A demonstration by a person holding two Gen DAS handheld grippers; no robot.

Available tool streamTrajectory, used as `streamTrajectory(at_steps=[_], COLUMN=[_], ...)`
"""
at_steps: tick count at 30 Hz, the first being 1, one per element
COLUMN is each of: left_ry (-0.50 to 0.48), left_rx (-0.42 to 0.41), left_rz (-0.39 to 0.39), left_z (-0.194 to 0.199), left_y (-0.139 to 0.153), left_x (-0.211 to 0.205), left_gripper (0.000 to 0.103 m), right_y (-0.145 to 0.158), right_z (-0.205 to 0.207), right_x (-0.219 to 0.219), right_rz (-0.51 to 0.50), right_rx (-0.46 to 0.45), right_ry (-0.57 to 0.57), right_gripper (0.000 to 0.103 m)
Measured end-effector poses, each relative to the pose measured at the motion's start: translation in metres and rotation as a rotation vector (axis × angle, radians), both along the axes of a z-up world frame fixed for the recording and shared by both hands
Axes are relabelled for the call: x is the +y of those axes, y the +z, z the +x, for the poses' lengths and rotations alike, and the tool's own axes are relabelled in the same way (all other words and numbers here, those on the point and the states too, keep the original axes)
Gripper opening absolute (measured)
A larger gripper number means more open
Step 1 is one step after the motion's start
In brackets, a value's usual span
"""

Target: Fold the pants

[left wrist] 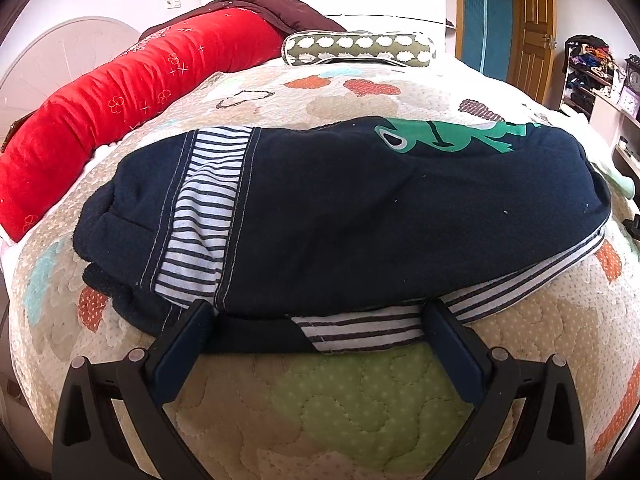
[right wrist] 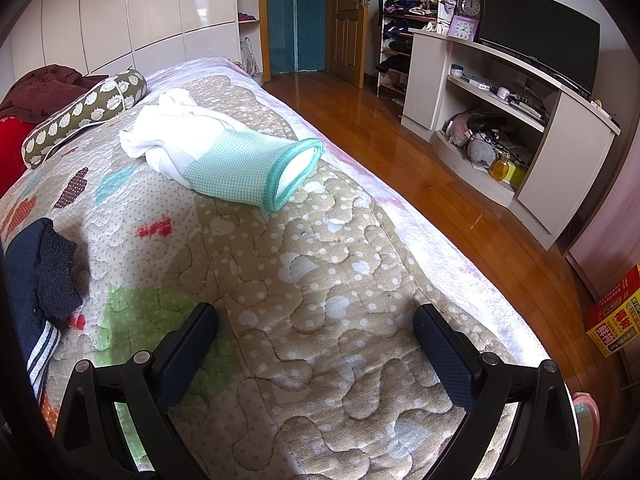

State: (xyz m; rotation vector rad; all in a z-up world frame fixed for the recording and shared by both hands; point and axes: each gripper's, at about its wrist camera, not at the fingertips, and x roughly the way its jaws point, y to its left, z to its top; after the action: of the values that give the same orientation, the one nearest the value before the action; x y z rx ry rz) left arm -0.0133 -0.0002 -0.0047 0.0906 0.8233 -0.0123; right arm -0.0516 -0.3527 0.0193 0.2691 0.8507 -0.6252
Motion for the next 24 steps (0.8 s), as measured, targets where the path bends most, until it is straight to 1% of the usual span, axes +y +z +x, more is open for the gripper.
streamTrajectory(at_steps=[13, 24], left_ry=[0.038, 0.038], left_rx=[0.017, 0.012], left_rz=[0.013, 0.01], left_z=[-0.0005, -0.0016], left_y=[0.0016, 0.001], left_x=[-0.0026, -0.003], left_gripper=[0.103, 0.103], right_y=[0.0, 0.0], right_z=[0.0, 0.0], right_x=[0.0, 0.0], right_rz=[0.0, 0.0], right_rx=[0.0, 0.0], right_ry=[0.0, 0.0], right_gripper=[0.1, 0.1])
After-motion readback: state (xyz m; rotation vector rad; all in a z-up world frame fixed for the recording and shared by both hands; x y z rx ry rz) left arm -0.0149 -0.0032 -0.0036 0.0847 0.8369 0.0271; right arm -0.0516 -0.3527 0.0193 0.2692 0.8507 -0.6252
